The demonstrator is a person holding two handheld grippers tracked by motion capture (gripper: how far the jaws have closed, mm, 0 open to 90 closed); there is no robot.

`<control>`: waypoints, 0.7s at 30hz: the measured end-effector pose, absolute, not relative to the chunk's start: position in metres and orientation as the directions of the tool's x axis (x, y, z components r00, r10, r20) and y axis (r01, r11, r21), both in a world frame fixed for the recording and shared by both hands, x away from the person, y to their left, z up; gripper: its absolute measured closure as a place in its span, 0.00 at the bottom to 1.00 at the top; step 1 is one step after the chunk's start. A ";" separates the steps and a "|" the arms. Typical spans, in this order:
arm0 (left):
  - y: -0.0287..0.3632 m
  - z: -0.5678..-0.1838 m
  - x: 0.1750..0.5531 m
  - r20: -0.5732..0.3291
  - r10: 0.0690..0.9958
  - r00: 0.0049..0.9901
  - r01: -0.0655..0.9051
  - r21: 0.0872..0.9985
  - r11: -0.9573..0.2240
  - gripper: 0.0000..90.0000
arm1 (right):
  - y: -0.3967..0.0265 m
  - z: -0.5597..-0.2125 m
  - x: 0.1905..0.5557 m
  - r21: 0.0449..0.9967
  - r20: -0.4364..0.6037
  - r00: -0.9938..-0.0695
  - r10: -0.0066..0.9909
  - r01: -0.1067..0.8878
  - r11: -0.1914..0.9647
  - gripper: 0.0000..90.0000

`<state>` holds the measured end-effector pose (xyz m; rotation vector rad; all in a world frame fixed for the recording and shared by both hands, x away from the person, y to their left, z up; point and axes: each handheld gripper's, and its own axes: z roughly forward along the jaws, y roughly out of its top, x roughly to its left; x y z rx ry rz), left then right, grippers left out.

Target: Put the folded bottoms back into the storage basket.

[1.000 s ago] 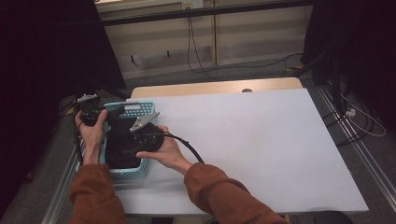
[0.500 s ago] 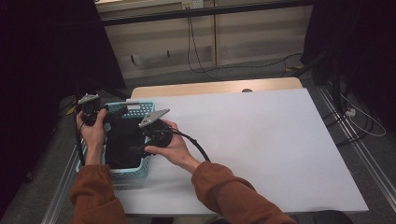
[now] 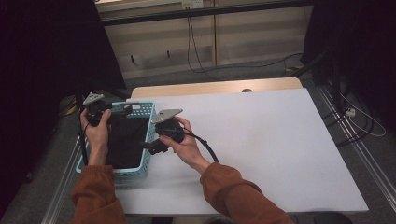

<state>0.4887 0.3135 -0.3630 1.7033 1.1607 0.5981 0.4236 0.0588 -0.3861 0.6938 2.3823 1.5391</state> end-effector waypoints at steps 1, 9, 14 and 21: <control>0.311 -0.362 0.487 -0.110 0.895 0.432 0.427 0.899 -0.096 0.05 | 0.057 -0.387 0.423 0.902 0.068 -0.862 0.502 0.268 0.338 0.08; 0.300 -0.359 0.477 -0.109 0.880 0.462 0.423 0.899 -0.110 0.05 | 0.039 -0.388 0.420 0.903 0.059 -0.838 0.542 0.276 0.329 0.08; 0.292 -0.357 0.468 -0.088 0.874 0.477 0.421 0.896 -0.140 0.04 | 0.025 -0.388 0.418 0.904 0.057 -0.821 0.568 0.284 0.320 0.08; 0.284 -0.354 0.455 -0.087 0.865 0.493 0.421 0.895 -0.150 0.06 | 0.009 -0.388 0.413 0.903 0.045 -0.802 0.596 0.287 0.319 0.08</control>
